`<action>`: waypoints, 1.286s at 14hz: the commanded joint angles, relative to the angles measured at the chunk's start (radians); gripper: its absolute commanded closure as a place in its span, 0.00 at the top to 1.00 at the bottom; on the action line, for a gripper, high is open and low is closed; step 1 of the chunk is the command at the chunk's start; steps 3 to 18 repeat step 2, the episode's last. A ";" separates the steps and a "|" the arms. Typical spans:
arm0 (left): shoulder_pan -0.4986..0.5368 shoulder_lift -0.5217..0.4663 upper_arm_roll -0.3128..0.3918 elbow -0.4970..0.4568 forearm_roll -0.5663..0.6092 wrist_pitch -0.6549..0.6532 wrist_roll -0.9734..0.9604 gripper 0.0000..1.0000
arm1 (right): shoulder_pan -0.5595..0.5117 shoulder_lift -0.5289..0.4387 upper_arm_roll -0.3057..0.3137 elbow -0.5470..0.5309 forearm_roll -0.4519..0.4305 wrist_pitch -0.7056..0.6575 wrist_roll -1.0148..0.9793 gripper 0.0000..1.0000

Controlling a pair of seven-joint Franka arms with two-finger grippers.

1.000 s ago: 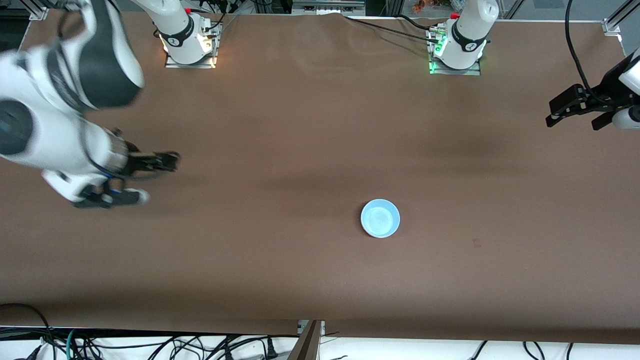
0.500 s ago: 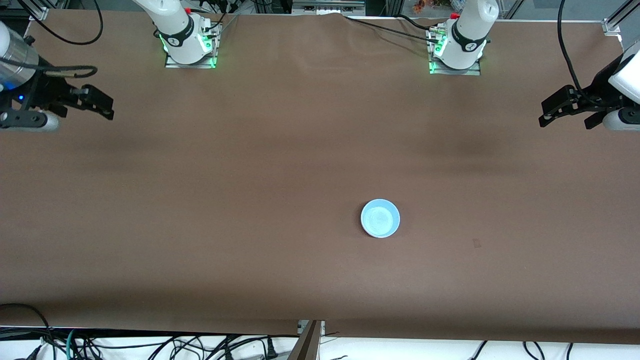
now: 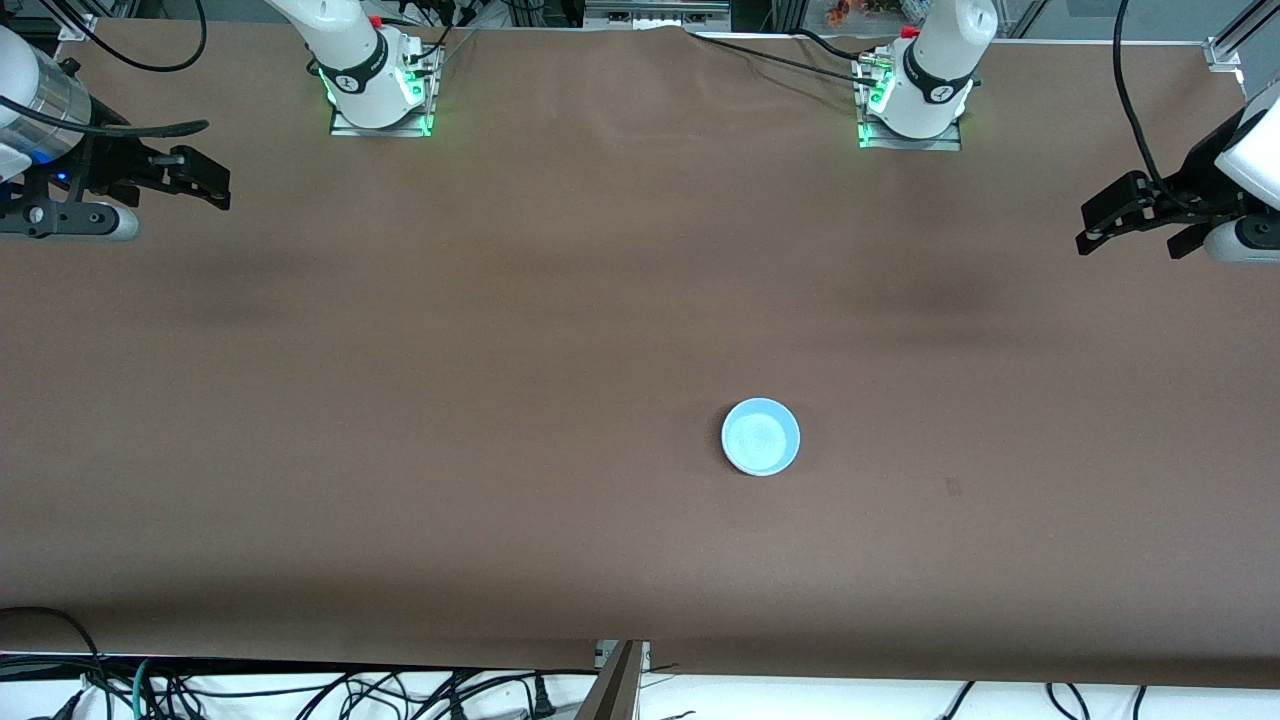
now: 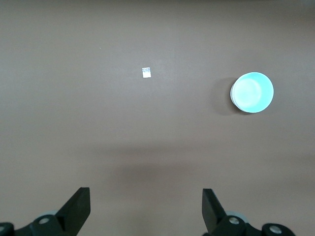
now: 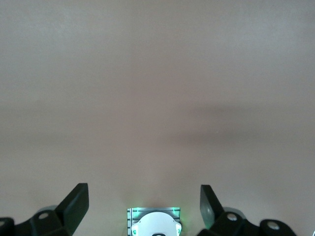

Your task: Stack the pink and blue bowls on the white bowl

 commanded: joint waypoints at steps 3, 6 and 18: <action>-0.007 0.012 -0.002 0.033 0.024 -0.027 -0.008 1.00 | -0.023 0.000 0.009 0.011 -0.003 -0.005 -0.028 1.00; -0.007 0.012 -0.002 0.033 0.024 -0.027 -0.008 1.00 | -0.023 0.000 0.009 0.011 -0.003 -0.005 -0.028 1.00; -0.007 0.012 -0.002 0.033 0.024 -0.027 -0.008 1.00 | -0.023 0.000 0.009 0.011 -0.003 -0.005 -0.028 1.00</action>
